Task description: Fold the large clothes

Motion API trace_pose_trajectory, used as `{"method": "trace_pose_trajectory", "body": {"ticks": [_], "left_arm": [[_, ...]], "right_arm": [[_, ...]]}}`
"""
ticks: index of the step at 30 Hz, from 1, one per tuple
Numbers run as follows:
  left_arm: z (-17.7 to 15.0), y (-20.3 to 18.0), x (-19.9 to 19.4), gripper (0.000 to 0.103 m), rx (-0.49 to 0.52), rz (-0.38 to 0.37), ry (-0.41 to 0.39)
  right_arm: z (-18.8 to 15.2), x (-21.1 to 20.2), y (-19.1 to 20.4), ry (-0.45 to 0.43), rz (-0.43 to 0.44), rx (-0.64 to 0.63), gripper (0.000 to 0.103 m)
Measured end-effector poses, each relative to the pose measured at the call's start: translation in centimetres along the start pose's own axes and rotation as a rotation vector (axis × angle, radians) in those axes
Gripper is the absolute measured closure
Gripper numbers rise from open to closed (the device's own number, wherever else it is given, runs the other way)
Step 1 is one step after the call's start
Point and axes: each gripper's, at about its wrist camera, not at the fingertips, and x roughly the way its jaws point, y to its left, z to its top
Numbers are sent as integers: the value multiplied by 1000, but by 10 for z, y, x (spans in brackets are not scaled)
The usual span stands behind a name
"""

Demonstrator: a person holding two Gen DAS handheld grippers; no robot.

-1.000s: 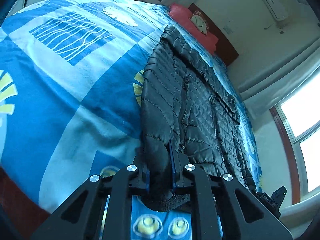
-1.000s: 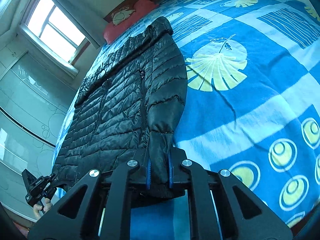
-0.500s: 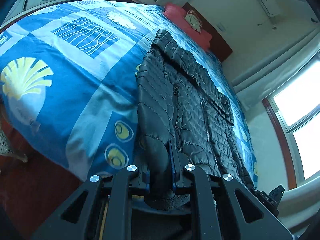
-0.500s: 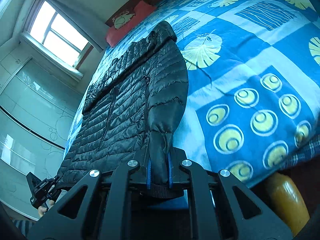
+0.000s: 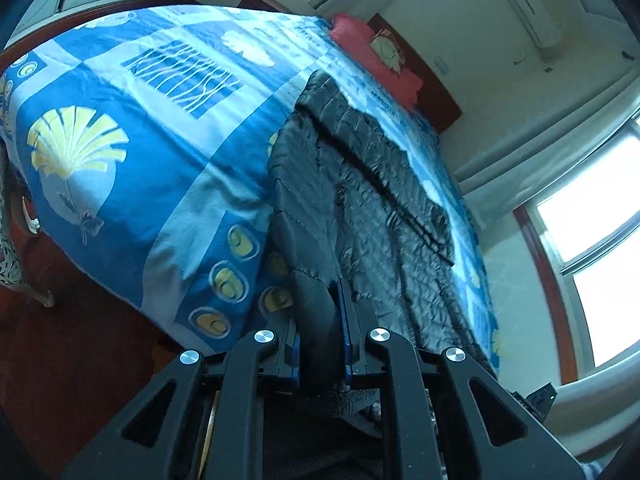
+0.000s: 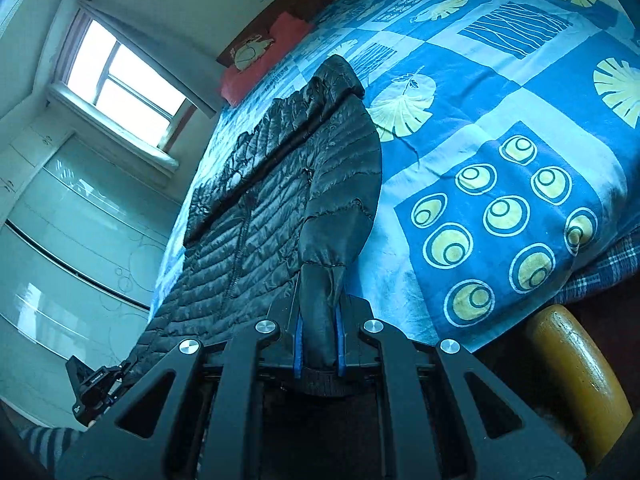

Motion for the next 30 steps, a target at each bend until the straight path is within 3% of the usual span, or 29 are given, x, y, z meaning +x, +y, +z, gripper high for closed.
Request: {"method": "trace_pose_trajectory", "body": {"ticks": [4, 10, 16, 24, 30], "left_arm": [[18, -16, -4, 89, 51, -31, -37], [58, -41, 6, 89, 60, -158, -83], [111, -64, 40, 89, 75, -213, -105], [190, -62, 113, 89, -17, -185, -98], [246, -61, 186, 89, -51, -115, -80]], "right_arm": [[14, -3, 4, -25, 74, 23, 92], [50, 2, 18, -93, 185, 18, 92], [115, 35, 50, -127, 290, -22, 92], [200, 107, 81, -104, 292, -34, 92], [254, 181, 86, -76, 224, -16, 91]]}}
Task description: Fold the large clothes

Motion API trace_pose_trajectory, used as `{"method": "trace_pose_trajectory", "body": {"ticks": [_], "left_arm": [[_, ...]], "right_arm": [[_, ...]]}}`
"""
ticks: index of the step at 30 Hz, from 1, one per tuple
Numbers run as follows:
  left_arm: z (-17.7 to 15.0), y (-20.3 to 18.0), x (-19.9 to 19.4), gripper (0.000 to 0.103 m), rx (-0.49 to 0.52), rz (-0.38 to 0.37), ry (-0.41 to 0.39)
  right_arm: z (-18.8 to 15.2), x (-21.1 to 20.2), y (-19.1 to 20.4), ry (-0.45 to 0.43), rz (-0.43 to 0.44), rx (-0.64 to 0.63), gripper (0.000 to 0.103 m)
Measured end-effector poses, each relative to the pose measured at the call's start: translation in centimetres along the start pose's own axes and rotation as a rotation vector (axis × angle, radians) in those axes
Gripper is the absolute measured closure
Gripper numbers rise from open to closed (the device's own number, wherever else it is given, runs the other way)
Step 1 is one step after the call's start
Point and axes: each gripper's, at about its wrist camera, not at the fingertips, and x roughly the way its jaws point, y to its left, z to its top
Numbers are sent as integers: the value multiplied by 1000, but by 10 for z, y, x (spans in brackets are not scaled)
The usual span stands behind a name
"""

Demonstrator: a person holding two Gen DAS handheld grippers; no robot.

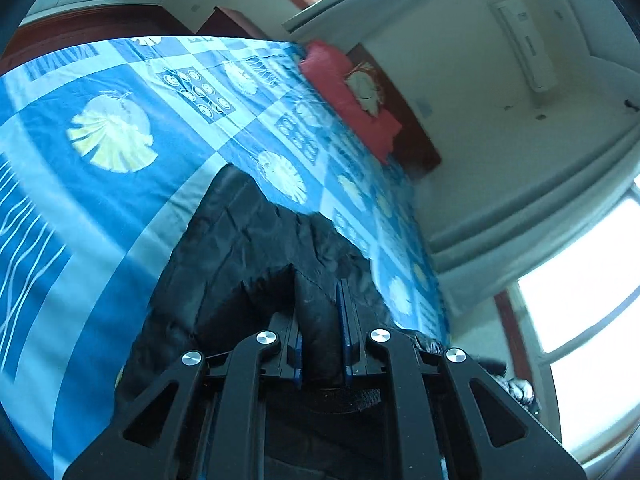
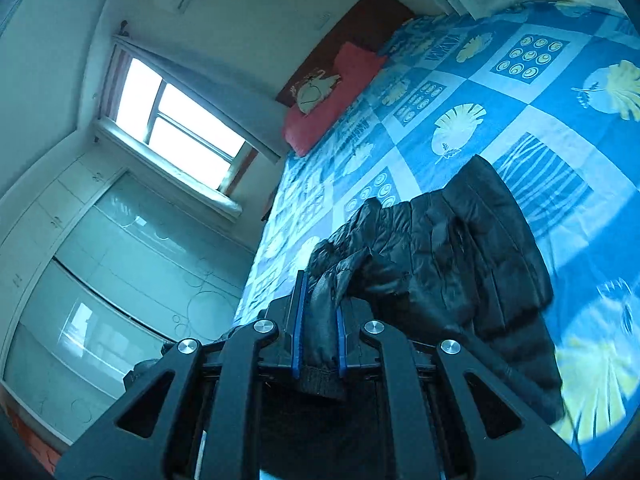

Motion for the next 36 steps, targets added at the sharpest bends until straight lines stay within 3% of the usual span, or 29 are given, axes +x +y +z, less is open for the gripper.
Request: {"method": "trace_pose_trajectory", "body": {"ticks": [8, 16, 22, 26, 29, 31, 32, 33, 36], "left_arm": [[41, 8, 89, 89, 15, 107, 25], [55, 23, 153, 89, 61, 211, 70], [52, 32, 177, 89, 92, 249, 83], [54, 31, 179, 87, 93, 237, 86], [59, 28, 171, 79, 59, 189, 83], [62, 27, 163, 55, 20, 126, 81], [63, 26, 158, 32, 3, 97, 73], [64, 23, 153, 25, -6, 84, 58], [68, 11, 140, 25, 28, 80, 36]], "right_arm": [[45, 94, -35, 39, -74, 53, 91], [58, 163, -86, 88, -178, 101, 91], [51, 185, -108, 96, -224, 86, 92], [50, 183, -110, 88, -205, 89, 89], [53, 177, -111, 76, -171, 114, 80], [53, 169, -109, 51, -140, 128, 58], [54, 166, -107, 39, -134, 127, 50], [55, 161, -103, 21, -136, 119, 40], [55, 151, -96, 8, -154, 99, 38]]}}
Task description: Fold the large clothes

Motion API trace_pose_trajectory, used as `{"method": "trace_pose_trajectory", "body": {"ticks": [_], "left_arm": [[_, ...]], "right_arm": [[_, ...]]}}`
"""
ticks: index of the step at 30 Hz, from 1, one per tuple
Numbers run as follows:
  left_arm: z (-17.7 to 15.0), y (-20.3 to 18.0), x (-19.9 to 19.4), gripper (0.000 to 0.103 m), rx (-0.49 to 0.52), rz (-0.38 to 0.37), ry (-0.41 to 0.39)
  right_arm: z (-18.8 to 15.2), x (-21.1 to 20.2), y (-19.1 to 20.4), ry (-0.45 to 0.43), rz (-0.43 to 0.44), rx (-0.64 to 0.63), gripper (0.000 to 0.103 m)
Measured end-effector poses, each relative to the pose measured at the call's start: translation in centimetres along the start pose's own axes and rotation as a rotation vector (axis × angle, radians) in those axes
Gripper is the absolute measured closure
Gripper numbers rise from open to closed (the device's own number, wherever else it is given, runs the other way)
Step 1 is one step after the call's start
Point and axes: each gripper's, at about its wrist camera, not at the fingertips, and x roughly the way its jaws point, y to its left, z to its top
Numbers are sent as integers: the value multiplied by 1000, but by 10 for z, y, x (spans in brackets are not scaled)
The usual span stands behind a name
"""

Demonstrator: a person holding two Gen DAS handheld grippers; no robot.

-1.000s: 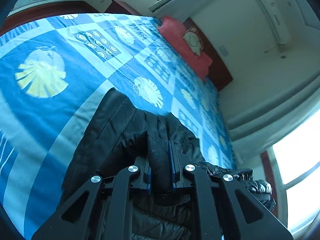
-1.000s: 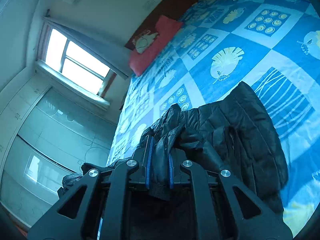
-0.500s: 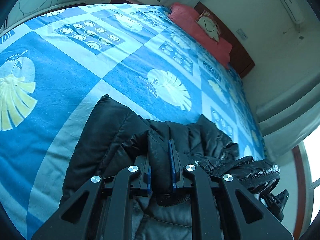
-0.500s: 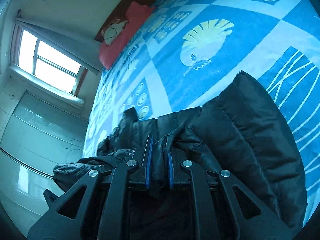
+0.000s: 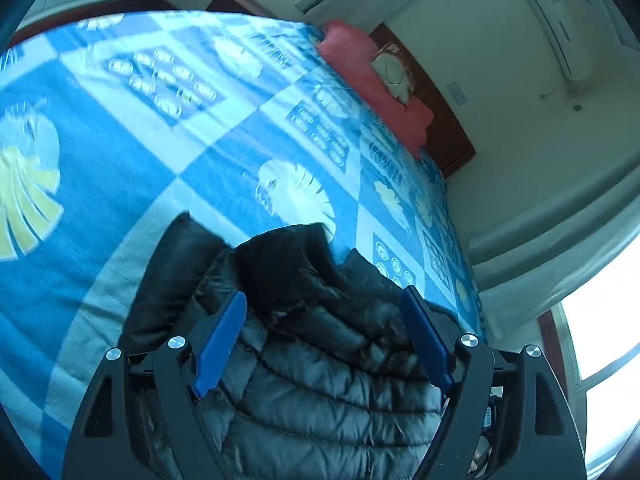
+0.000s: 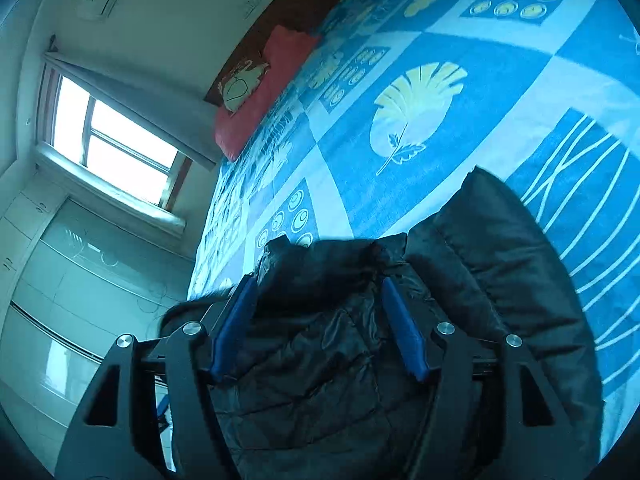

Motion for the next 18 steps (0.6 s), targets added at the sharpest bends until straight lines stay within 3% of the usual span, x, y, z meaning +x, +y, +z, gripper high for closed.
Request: {"method": "trace_pose_trajectory", "body": {"ticks": [4, 6, 12, 18], "left_arm": [[-5, -18, -7, 25, 128, 58, -11], [-11, -27, -3, 25, 204, 83, 2], [-33, -44, 34, 25, 402, 203, 39], [-36, -40, 81, 25, 484, 343, 64]], "right_arm": [[-6, -12, 15, -32, -53, -75, 39], [-12, -10, 33, -28, -101, -175, 39], [-33, 36, 82, 49, -248, -462, 39], [-40, 83, 73, 99, -432, -581, 39]]}}
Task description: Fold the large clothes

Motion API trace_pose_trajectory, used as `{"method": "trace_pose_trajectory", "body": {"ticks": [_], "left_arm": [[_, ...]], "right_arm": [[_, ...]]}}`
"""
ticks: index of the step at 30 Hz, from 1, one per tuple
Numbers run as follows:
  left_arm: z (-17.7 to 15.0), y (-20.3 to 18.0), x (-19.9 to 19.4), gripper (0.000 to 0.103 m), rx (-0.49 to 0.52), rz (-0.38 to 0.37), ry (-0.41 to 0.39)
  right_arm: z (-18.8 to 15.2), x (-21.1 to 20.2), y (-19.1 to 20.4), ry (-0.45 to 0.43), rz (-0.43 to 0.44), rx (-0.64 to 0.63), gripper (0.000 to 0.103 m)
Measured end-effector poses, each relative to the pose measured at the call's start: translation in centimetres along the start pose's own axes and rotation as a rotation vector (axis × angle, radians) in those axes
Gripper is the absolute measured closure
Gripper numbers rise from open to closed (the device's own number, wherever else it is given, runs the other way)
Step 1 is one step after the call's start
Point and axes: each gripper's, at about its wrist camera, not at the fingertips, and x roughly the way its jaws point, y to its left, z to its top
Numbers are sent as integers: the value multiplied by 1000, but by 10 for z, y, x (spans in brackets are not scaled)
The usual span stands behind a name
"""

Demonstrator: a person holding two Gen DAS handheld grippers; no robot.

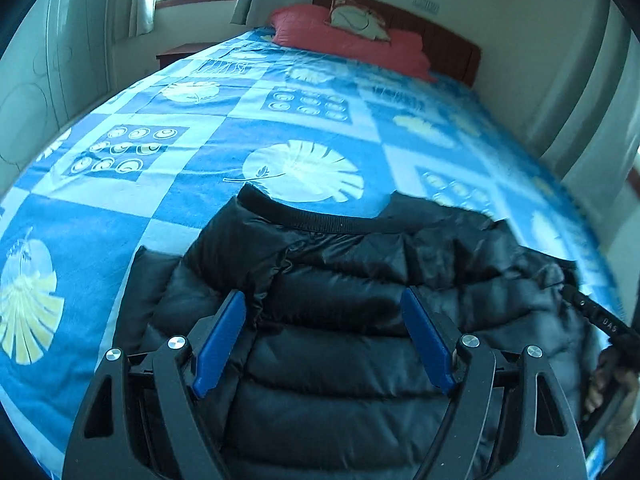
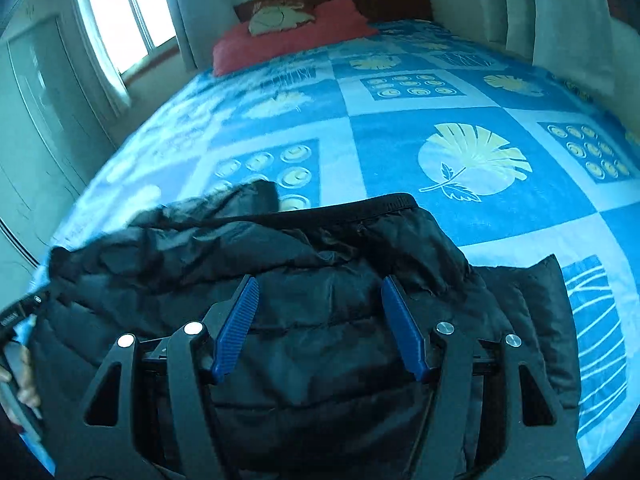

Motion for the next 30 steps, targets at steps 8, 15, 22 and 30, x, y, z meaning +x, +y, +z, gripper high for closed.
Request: {"method": "trace_pose_trajectory", "body": {"ticks": [8, 15, 22, 30], "left_arm": [[-1, -13, 37, 23, 98, 153, 52], [9, -21, -24, 24, -13, 34, -47], [0, -87, -5, 24, 118, -19, -30], [-14, -98, 55, 23, 171, 113, 63]], "right_arm": [[-3, 26, 7, 25, -79, -41, 38], [7, -19, 25, -64, -32, -13, 37], [6, -12, 74, -86, -37, -118, 37], [1, 39, 62, 53, -69, -79, 36]]}}
